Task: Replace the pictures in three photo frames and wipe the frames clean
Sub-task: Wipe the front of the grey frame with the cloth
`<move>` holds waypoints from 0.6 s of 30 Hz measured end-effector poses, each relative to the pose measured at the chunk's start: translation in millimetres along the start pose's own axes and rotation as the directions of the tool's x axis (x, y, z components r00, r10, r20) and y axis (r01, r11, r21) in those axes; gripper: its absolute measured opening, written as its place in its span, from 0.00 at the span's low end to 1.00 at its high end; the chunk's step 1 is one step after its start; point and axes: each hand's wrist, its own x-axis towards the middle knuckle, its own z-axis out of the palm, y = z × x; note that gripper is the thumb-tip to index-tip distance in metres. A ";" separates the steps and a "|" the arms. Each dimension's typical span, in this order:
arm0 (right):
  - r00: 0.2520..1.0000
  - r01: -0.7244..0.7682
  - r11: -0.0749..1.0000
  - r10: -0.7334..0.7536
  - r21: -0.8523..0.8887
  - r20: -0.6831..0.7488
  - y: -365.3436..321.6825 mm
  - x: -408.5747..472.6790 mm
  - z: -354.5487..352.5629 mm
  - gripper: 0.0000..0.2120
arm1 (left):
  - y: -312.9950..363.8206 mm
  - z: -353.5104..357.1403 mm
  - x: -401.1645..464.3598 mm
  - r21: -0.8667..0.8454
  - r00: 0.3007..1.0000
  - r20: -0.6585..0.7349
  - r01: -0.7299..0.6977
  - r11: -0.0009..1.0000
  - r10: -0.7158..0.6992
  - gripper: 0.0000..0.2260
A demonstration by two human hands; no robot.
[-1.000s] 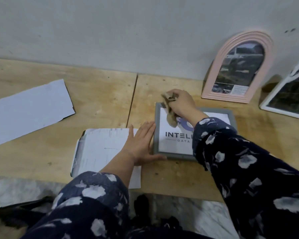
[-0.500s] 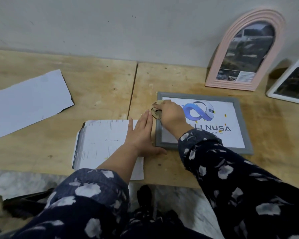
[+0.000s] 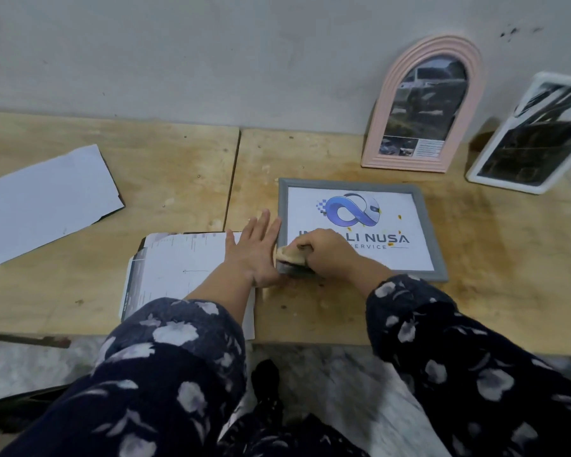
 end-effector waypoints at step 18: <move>0.972 -0.037 0.972 -0.019 -0.231 -0.236 31.7 79.8 -1.2 0.16 | 16.6 -22.4 11.6 0.254 0.989 0.139 0.009 0.967 -0.045 0.61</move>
